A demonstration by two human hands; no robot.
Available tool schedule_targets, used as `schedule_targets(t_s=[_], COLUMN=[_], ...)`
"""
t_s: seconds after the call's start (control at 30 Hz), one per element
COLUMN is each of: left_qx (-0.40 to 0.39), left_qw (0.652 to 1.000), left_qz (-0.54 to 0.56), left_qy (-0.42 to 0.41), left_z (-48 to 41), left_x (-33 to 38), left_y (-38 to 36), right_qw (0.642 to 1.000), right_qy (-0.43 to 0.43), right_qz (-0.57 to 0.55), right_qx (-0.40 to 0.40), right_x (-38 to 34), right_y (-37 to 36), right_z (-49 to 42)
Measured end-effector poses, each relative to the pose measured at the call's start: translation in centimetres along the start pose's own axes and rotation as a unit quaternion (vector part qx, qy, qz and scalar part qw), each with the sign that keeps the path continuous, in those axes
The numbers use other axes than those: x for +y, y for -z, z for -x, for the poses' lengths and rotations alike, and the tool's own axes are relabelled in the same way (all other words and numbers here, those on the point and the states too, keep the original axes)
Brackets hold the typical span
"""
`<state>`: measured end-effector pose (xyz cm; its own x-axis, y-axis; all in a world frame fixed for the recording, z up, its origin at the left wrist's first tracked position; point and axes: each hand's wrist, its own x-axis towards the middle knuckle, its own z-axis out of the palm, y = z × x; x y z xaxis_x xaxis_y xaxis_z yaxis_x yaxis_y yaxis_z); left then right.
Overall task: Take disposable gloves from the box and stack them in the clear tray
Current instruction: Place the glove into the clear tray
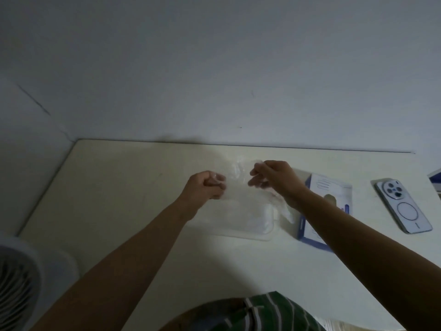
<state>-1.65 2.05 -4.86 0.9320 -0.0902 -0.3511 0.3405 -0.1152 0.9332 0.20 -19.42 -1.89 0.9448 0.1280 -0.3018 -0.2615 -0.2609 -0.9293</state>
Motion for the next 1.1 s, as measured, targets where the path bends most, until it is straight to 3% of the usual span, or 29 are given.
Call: schedule_targets(t_s=[0.13, 0.23, 0.33, 0.4, 0.47, 0.53, 0.6, 0.67, 0.73, 0.83, 0.93, 1.1], left_qx=[-0.023, -0.058, 0.011, 0.062, 0.097, 0.134, 0.17, 0.182, 0.182, 0.171, 0.163, 0.129], left_qw=[0.999, 0.992, 0.981, 0.995, 0.995, 0.981, 0.945, 0.913, 0.895, 0.868, 0.84, 0.781], left_qz=[-0.029, 0.081, 0.156, 0.062, -0.023, -0.132, -0.259, -0.339, -0.379, -0.441, -0.499, -0.596], left_qy=[0.01, 0.081, 0.118, 0.047, -0.008, -0.056, -0.104, -0.138, -0.148, -0.148, -0.137, -0.134], left_z=[0.4, 0.1, -0.4, -0.4, -0.4, -0.8, -1.0, -1.1, -1.2, -1.4, -1.8, -2.5], left_x=[-0.3, 0.1, 0.3, -0.3, -0.7, -1.0, -0.9, -1.1, -1.3, -1.6, -1.7, -1.5], left_y=[1.1, 1.5, 1.6, 1.3, 0.7, 0.1, -0.2, -0.3, -0.4, -0.2, 0.0, -0.2], right_qw=[1.0, 0.994, 0.988, 0.98, 0.944, 0.886, 0.853, 0.879, 0.91, 0.908, 0.907, 0.865], right_qy=[-0.005, 0.03, 0.049, 0.074, 0.158, 0.283, 0.366, 0.329, 0.212, 0.105, 0.079, 0.121], right_qz=[0.02, 0.106, 0.145, 0.182, 0.277, 0.337, 0.348, 0.344, 0.35, 0.364, 0.351, 0.421], right_qx=[0.019, 0.012, -0.001, 0.016, 0.086, 0.146, 0.129, 0.036, -0.07, -0.18, -0.219, -0.243], right_x=[-0.5, -0.6, -0.4, 0.0, 0.4, 0.6, 0.7, 1.0, 1.6, 2.8, 3.6, 3.9], right_y=[-1.5, -2.2, -2.5, -2.7, -2.9, -3.1, -3.5, -4.1, -4.5, -5.0, -5.0, -4.7], right_z=[-0.5, -0.6, -0.8, -0.9, -0.8, -0.6, -0.4, -0.3, -0.2, 0.1, 0.5, 0.4])
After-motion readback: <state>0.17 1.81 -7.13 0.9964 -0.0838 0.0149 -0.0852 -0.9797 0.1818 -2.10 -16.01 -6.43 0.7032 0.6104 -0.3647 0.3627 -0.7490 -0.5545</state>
